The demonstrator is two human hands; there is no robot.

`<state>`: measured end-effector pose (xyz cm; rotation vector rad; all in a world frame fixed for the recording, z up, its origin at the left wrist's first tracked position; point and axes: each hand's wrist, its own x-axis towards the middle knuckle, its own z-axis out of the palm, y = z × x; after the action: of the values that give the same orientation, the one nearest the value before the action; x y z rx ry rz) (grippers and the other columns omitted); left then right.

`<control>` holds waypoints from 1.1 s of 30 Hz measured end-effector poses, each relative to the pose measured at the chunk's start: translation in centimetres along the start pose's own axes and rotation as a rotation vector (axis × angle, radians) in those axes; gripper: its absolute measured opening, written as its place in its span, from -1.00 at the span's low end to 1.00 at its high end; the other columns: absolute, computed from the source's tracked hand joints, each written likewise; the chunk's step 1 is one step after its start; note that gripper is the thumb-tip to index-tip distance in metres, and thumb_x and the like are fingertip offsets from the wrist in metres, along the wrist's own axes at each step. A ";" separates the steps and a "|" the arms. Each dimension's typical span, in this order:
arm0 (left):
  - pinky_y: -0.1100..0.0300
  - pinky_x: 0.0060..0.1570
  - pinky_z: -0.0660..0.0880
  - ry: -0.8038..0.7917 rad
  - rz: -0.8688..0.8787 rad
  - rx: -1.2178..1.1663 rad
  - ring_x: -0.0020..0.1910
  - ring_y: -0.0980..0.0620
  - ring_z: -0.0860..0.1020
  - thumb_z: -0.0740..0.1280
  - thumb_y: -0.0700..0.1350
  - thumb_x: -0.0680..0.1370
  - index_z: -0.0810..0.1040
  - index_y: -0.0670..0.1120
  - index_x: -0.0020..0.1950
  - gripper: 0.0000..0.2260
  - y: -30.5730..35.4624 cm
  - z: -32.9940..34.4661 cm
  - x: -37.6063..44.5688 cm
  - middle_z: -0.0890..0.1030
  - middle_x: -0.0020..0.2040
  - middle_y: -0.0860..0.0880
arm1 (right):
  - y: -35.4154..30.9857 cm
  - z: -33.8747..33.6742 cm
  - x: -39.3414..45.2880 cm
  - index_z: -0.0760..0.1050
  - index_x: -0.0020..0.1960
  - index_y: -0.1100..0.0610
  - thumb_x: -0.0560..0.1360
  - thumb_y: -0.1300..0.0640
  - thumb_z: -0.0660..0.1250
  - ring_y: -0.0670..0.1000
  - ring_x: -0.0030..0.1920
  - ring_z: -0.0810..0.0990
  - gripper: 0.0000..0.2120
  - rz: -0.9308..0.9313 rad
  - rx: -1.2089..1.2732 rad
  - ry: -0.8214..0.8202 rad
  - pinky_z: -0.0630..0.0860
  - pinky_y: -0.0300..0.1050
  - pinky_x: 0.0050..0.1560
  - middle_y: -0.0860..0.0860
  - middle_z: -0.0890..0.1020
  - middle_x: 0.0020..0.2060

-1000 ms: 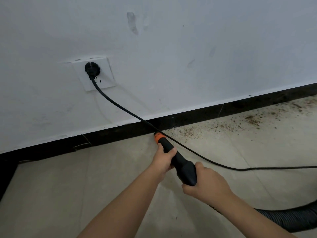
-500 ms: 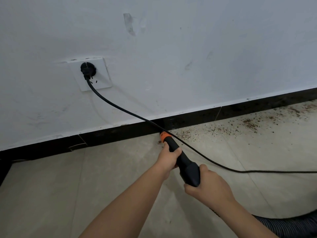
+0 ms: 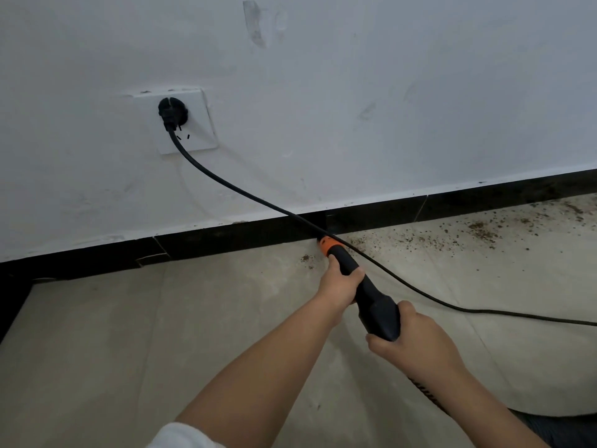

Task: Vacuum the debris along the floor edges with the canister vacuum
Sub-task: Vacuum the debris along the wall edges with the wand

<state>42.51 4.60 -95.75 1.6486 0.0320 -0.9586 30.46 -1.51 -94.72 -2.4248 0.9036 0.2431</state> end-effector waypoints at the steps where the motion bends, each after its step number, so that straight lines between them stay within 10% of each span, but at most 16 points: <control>1: 0.00 0.24 0.46 0.018 0.004 0.002 0.27 -0.10 0.44 0.22 -0.12 0.59 -0.04 0.01 0.55 -0.38 0.0 -0.2 -0.2 0.31 0.42 -0.10 | -0.1 0.0 0.1 0.25 -0.06 0.06 0.37 -0.13 0.34 -0.01 -0.23 0.55 -0.63 -0.014 -0.002 -0.004 0.43 -0.16 -0.31 -0.09 0.48 -0.28; 33: 0.03 0.30 0.39 0.523 0.032 -0.183 0.30 -0.15 0.41 0.18 -0.10 0.61 -0.01 -0.07 0.54 -0.44 -1.4 -15.3 -4.5 0.34 0.40 -0.17 | -14.5 4.9 0.8 0.34 -0.05 0.09 0.34 -0.07 0.42 0.01 -0.17 0.54 -0.64 -0.402 0.002 -0.281 0.51 -0.10 -0.20 0.00 0.52 -0.18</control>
<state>47.39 19.81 -94.31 1.6803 0.4329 -0.4631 40.60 9.83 -92.99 -2.4269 0.2862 0.4162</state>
